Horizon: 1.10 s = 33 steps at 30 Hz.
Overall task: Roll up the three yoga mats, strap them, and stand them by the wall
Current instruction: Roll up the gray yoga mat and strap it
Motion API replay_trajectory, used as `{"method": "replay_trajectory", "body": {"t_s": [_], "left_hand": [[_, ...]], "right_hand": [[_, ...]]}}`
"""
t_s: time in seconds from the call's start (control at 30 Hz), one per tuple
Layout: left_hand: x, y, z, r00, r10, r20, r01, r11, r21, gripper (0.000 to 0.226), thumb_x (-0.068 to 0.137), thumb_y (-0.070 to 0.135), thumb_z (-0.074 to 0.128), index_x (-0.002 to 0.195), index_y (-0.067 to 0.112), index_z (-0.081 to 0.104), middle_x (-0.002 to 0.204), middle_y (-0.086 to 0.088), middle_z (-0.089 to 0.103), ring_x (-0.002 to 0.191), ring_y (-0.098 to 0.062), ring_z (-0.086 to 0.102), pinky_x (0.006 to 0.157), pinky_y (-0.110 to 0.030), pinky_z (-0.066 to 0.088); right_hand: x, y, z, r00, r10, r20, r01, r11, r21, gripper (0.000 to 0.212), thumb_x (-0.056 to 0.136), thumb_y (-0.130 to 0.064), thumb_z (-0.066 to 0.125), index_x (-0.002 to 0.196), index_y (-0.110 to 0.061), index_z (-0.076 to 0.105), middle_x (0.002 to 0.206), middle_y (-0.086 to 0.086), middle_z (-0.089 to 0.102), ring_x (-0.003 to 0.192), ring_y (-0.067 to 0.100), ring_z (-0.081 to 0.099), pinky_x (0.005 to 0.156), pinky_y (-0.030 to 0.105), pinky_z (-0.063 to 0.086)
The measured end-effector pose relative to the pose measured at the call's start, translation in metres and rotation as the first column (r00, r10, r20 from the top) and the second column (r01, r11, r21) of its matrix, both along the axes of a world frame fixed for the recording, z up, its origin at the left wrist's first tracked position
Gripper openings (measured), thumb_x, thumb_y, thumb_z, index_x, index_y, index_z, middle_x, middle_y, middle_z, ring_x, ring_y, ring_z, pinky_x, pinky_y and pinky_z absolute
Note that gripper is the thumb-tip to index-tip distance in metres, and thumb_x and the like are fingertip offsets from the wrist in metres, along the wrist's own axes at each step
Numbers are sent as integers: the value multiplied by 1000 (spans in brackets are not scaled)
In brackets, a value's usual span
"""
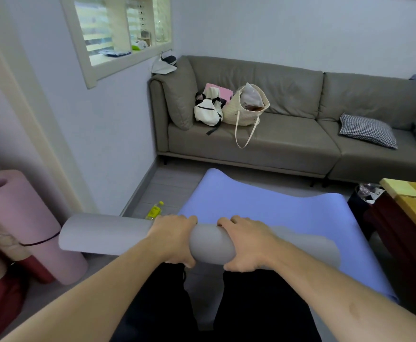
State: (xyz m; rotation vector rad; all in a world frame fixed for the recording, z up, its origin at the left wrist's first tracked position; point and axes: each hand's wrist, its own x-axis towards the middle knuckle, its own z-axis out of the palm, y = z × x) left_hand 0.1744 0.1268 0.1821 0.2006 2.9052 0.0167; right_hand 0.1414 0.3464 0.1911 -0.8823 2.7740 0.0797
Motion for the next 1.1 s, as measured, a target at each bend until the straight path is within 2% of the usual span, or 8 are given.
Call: {"method": "replay_trajectory", "body": {"t_s": [0.1, 0.37, 0.53, 0.63, 0.7, 0.77, 0.9, 1.1], "left_hand": [[-8, -2, 4, 1000, -6, 28, 6, 1000, -3, 69, 53, 58, 81, 107, 31, 48, 98, 7, 65, 88, -23, 65, 72, -35, 50], [3, 3, -18, 993, -32, -116, 22, 996, -88, 85, 57, 59, 81, 125, 28, 39, 124, 1, 55, 118, -28, 55, 96, -48, 45], [2, 4, -18, 990, -26, -142, 20, 999, -40, 70, 60, 55, 77, 114, 30, 42, 116, 4, 61, 107, -28, 62, 89, -45, 46], [-4, 0, -9, 996, -1, -91, 1, 1000, 1, 68, 54, 56, 78, 106, 32, 43, 101, 8, 61, 94, -24, 64, 86, -44, 50], [-7, -1, -7, 998, -3, -70, 3, 1000, 3, 68, 49, 58, 78, 102, 34, 43, 93, 10, 60, 87, -22, 63, 83, -43, 51], [-8, -1, -5, 999, -3, -52, 3, 1000, 10, 67, 49, 58, 78, 101, 34, 43, 92, 10, 59, 85, -22, 62, 80, -43, 48], [-11, -1, 5, 1000, 9, -16, -9, 999, 50, 67, 53, 54, 79, 106, 34, 45, 93, 10, 61, 84, -20, 62, 75, -41, 48], [-9, 0, 27, 992, 18, 128, -33, 993, 114, 61, 56, 56, 82, 103, 34, 49, 93, 10, 62, 82, -15, 61, 69, -37, 52]], "right_hand": [[12, -1, -14, 984, 41, -175, -36, 999, 34, 98, 66, -66, 85, 139, -29, 32, 126, 2, 52, 111, 31, 57, 90, 47, 47], [-4, -2, -17, 994, 3, -110, -7, 1000, -30, 68, 67, -51, 76, 119, -33, 36, 104, -3, 57, 94, 30, 63, 68, 39, 41], [-6, -6, -12, 998, -30, -64, 27, 998, -51, 68, 65, -53, 80, 116, -34, 38, 102, -4, 55, 90, 27, 58, 69, 38, 40], [7, -5, -27, 969, -4, -245, -4, 999, -35, 86, 67, -59, 84, 133, -26, 39, 116, 4, 55, 103, 31, 58, 81, 43, 45], [15, -4, -39, 931, 22, -365, -24, 1000, 1, 101, 64, -62, 89, 141, -21, 36, 117, 7, 55, 100, 32, 57, 86, 46, 47], [17, -3, -42, 916, 25, -401, -23, 1000, 9, 100, 66, -58, 89, 141, -20, 35, 115, 8, 56, 97, 32, 58, 85, 46, 47], [7, -3, -22, 931, 51, -363, -60, 998, -13, 72, 73, -38, 79, 132, -23, 41, 108, 5, 56, 91, 29, 55, 79, 44, 47], [-5, 0, 6, 984, 59, -169, -64, 998, -25, 61, 68, -39, 77, 117, -34, 41, 94, -5, 53, 83, 24, 55, 64, 37, 42]]}}
